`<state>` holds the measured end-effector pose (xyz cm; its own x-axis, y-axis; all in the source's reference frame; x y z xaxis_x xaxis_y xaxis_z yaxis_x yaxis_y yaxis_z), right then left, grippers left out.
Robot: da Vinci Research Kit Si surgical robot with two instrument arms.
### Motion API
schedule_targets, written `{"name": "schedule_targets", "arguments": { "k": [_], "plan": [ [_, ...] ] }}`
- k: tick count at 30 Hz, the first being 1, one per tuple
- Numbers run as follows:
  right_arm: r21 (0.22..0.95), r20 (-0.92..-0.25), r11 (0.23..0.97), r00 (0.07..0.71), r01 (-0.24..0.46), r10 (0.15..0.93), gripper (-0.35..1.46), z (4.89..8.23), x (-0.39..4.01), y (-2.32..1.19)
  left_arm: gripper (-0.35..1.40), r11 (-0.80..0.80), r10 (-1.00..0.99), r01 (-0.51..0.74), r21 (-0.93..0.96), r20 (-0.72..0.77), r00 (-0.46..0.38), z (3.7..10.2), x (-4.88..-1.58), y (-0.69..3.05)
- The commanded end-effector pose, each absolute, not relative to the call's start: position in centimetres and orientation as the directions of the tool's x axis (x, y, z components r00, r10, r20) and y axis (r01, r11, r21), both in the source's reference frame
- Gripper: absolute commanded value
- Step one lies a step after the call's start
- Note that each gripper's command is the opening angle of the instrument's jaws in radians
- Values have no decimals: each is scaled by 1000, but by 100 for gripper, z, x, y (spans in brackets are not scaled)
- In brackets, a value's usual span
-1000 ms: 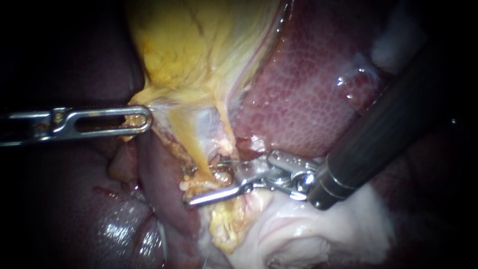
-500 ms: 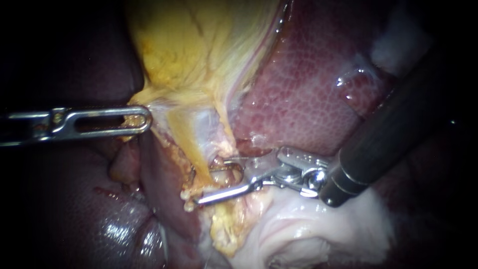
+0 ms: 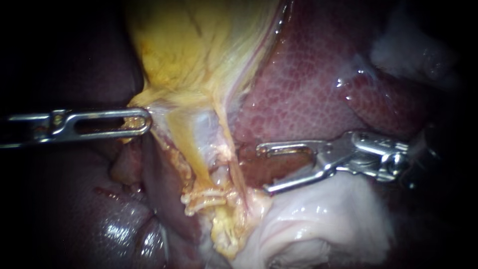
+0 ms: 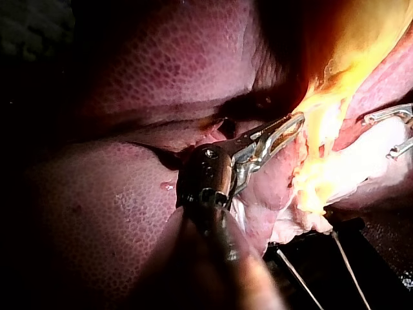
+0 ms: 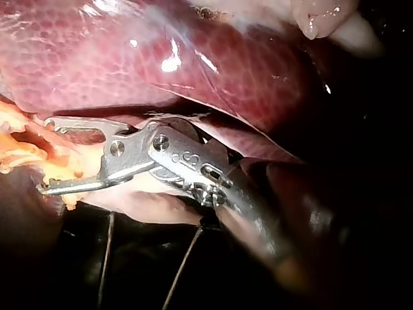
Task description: Going back second clip left tube
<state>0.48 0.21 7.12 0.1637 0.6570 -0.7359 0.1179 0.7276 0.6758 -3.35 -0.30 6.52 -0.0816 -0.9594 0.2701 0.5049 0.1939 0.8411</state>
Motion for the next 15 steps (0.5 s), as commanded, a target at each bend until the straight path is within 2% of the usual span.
{"name": "schedule_targets", "arguments": {
  "k": [1,6,15],
  "plan": [
    [672,-739,732,171,113,651,60,706,42,26,-35,194,-959,506,840,271,-82,654,-336,-31],
    [653,-753,750,185,100,631,60,690,24,37,-35,196,-957,511,837,276,-85,660,-341,-34],
    [656,-751,748,185,101,634,60,686,23,38,-35,219,-961,504,835,273,-35,709,-399,-57]
  ]
}}
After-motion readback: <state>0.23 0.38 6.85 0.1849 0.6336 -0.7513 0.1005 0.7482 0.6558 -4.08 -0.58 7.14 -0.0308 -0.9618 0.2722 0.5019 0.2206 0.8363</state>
